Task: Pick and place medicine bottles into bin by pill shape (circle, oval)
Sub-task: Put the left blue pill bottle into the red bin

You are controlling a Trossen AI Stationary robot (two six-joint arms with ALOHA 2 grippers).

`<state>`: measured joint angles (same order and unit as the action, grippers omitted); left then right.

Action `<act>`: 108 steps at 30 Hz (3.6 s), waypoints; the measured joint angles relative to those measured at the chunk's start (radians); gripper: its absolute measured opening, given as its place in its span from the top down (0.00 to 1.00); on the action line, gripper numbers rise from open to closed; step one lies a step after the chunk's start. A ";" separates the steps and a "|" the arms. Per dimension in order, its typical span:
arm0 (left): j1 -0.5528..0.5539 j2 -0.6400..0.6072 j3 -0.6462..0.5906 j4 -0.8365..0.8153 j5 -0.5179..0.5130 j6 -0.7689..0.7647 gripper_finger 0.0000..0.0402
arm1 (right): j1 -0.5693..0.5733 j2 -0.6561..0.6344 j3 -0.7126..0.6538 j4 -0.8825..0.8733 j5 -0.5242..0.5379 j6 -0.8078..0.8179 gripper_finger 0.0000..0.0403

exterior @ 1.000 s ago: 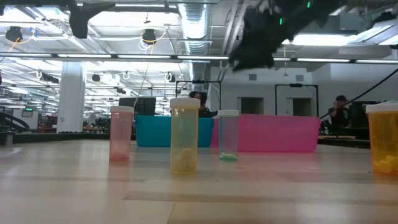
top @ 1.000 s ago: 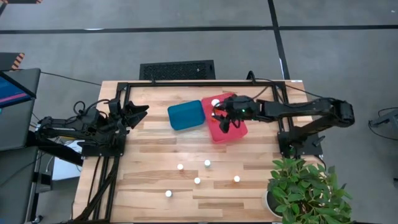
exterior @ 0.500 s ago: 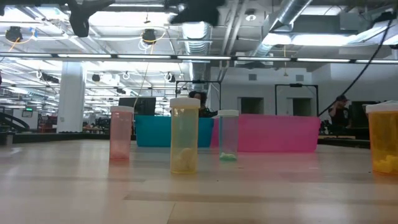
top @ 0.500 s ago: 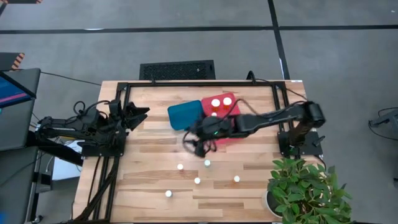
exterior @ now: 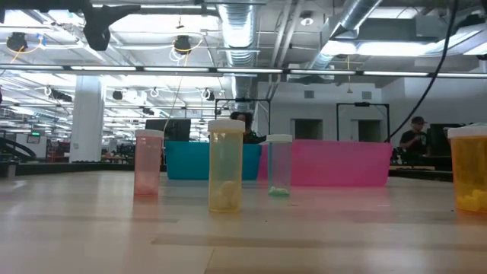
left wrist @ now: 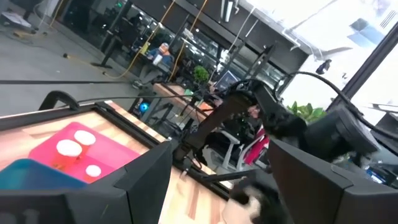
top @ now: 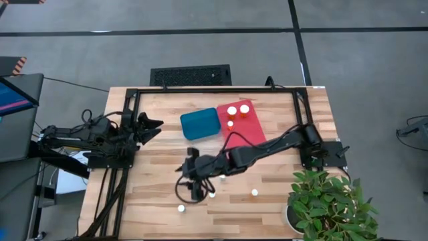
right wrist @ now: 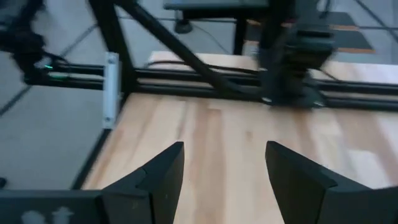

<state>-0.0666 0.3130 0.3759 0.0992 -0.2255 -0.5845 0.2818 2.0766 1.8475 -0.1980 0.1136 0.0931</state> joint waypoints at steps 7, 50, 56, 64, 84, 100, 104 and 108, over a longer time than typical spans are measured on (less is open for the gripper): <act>0.000 0.000 0.000 -0.007 0.000 0.005 0.35 | 0.060 0.084 0.012 0.033 -0.025 0.001 0.42; 0.000 0.000 0.000 -0.065 0.009 -0.030 0.35 | 0.091 0.318 0.028 0.150 -0.086 0.010 0.37; 0.000 0.000 0.000 -0.065 0.009 -0.030 0.35 | 0.090 0.318 0.028 0.152 -0.089 0.004 0.37; 0.000 0.000 0.000 -0.065 0.009 -0.029 0.35 | 0.092 0.318 0.028 0.154 -0.092 0.003 0.37; 0.000 0.000 0.000 -0.067 0.003 -0.028 0.35 | 0.094 0.349 0.054 0.173 -0.118 -0.023 0.37; 0.000 0.000 0.000 -0.067 0.002 -0.025 0.35 | 0.076 0.348 0.059 0.156 -0.196 -0.023 0.45; 0.000 0.000 0.000 -0.067 0.002 -0.025 0.35 | 0.075 0.348 0.059 0.144 -0.196 -0.022 0.41; 0.000 0.000 0.000 -0.067 0.002 -0.025 0.35 | 0.075 0.349 0.059 0.143 -0.196 -0.023 0.39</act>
<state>-0.0666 0.3134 0.3759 0.0322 -0.2234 -0.6094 0.3573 2.4260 1.9068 -0.0551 -0.0822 0.0704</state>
